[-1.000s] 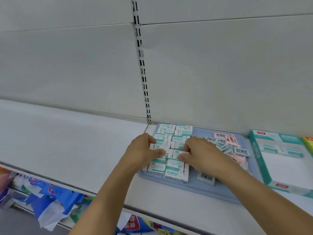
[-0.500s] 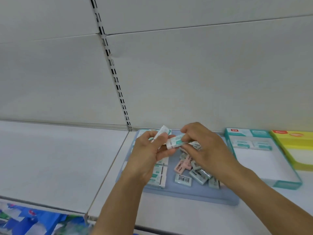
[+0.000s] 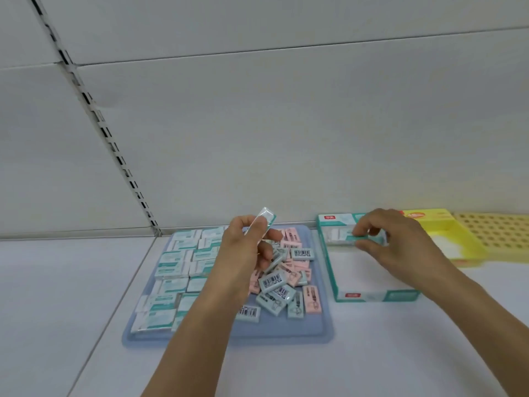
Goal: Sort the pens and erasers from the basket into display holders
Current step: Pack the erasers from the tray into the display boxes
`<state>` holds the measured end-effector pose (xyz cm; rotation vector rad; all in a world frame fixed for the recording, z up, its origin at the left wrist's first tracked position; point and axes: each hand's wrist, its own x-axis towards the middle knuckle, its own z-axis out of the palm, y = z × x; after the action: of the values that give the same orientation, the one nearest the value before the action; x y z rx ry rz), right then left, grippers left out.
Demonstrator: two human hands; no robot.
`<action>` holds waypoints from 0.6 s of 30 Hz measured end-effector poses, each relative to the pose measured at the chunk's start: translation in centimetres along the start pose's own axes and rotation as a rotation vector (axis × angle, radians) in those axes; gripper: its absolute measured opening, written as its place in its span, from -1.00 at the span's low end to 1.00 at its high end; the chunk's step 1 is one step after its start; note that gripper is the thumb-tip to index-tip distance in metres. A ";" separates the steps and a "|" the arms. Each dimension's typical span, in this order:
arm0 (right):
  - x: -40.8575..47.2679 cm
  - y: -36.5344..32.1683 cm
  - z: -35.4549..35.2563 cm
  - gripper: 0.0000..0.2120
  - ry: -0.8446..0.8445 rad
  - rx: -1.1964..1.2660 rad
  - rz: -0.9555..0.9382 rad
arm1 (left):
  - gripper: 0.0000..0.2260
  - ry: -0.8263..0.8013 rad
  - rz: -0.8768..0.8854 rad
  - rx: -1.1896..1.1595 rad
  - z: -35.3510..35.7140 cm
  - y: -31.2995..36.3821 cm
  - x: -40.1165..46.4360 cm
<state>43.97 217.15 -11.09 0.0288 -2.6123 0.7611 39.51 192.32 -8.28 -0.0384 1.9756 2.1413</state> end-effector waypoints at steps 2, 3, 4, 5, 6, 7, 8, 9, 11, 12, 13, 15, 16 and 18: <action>-0.4 0.6 0.7 -0.71 -0.093 -0.003 -0.004 | -0.79 0.011 -0.049 -0.021 0.7 -0.3 0.0; -0.4 0.7 1.2 -0.71 -0.121 -0.015 -0.013 | -0.72 0.004 -0.074 -0.030 0.9 -0.4 0.0; -0.3 0.8 1.6 -0.71 -0.137 -0.030 -0.020 | -0.67 -0.004 -0.093 -0.043 1.0 -0.6 0.0; -0.1 0.8 1.9 -0.72 -0.150 -0.047 -0.018 | -0.65 -0.014 -0.102 -0.061 1.1 -0.6 0.0; 0.0 0.8 2.2 -0.74 -0.163 -0.060 -0.008 | -0.66 -0.024 -0.103 -0.074 1.2 -0.6 0.1; 0.1 0.8 2.4 -0.77 -0.177 -0.067 0.009 | -0.69 -0.036 -0.094 -0.077 1.1 -0.6 0.1; 0.2 0.9 2.6 -0.80 -0.187 -0.077 0.020 | -0.74 -0.051 -0.074 -0.067 1.1 -0.6 0.1; 0.3 0.9 2.8 -0.84 -0.191 -0.090 0.022 | -0.80 -0.070 -0.048 -0.041 1.0 -0.6 0.2; 0.5 1.2 3.0 -0.87 -0.193 -0.109 0.027 | -0.83 -0.104 0.009 0.044 1.0 -0.9 0.0; 0.5 1.2 3.0 -0.86 -0.199 -0.116 0.029 | -0.80 -0.106 0.034 0.074 1.0 -1.1 -0.1; 0.5 1.2 2.9 -0.85 -0.209 -0.131 0.024 | -0.78 -0.097 0.052 0.084 1.0 -1.3 -0.2; 0.4 1.0 2.8 -0.84 -0.181 -0.162 -0.032 | -0.75 -0.085 0.077 0.082 1.1 -1.3 -0.4; 0.3 0.8 2.7 -0.85 -0.125 -0.144 -0.074 | -0.74 -0.097 0.083 0.085 1.1 -1.3 -0.5; 0.0 -0.2 2.4 -0.82 -0.008 -0.019 -0.121 | -0.71 -0.148 0.085 0.098 1.2 -1.3 -0.5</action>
<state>43.11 215.70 -12.83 0.1828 -2.5978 0.6950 40.36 193.52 -9.34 0.2173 2.0263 2.0287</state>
